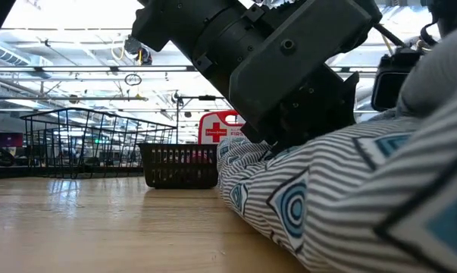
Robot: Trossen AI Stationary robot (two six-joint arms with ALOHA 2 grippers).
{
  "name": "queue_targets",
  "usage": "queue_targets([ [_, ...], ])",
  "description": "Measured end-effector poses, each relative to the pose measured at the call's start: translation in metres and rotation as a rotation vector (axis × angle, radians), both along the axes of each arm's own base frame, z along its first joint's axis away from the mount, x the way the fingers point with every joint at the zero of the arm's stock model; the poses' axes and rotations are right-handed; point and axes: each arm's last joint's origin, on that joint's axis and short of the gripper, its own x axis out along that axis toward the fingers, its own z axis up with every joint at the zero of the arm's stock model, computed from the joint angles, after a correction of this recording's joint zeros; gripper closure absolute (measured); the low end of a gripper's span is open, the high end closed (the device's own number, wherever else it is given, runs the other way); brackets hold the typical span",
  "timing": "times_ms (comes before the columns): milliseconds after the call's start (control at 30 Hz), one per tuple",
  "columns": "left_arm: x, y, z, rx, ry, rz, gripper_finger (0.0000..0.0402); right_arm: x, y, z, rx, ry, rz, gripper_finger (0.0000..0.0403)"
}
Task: Pick & Place Medicine items
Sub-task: Put the blue patient gown into the wire basket
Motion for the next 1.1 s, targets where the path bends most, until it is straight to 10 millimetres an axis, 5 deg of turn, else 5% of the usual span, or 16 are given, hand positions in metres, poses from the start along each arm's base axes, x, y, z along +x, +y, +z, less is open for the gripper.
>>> queue_targets([
  [767,0.000,0.000,0.000,0.014,-0.004,-0.021,0.0256,0.006,0.005,0.024,0.040,-0.255,0.084,0.0146],
  [1100,0.000,0.000,0.000,0.015,-0.004,-0.022,0.0256,0.012,0.011,0.030,0.029,-0.266,0.096,0.0050],
])
